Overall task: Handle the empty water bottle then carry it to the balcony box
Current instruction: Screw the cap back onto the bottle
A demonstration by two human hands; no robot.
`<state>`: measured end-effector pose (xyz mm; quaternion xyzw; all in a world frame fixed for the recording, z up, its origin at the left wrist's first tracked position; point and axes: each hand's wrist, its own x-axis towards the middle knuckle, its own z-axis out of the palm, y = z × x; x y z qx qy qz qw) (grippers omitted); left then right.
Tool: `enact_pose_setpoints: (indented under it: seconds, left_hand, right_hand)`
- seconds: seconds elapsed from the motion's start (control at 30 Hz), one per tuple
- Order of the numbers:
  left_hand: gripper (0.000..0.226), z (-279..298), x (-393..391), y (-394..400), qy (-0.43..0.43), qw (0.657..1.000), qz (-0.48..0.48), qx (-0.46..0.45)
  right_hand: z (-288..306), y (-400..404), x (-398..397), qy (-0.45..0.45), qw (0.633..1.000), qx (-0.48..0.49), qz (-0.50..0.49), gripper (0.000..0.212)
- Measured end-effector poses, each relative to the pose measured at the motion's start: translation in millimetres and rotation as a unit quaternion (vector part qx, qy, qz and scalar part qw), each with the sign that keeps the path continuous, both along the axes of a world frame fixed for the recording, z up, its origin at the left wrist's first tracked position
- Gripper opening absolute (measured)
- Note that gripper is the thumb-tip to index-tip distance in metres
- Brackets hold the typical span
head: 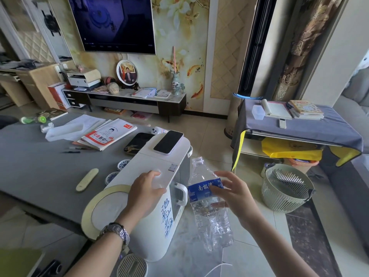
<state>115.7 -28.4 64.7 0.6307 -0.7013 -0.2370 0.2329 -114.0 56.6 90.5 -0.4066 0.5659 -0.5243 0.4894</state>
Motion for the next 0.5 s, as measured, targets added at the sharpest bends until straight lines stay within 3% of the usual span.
enact_pose_setpoints:
  seconds: [0.3, 0.4, 0.5]
  left_hand:
    - [0.030, -9.2, -3.3, -2.2, -0.075, 0.997, -0.014, -0.024]
    - [0.021, -3.0, -5.7, -0.5, -0.026, 0.999, -0.019, -0.029]
    - [0.012, 15.2, -14.8, 3.3, 0.118, 0.992, -0.039, -0.011]
  right_hand:
    - [-1.2, 0.9, 3.3, 0.004, 1.000, 0.009, 0.009, 0.030]
    - [-0.6, 1.7, 3.4, 0.012, 1.000, 0.009, 0.010, 0.030]
    - [0.9, 3.7, -1.6, 0.031, 0.999, 0.003, 0.010, 0.029]
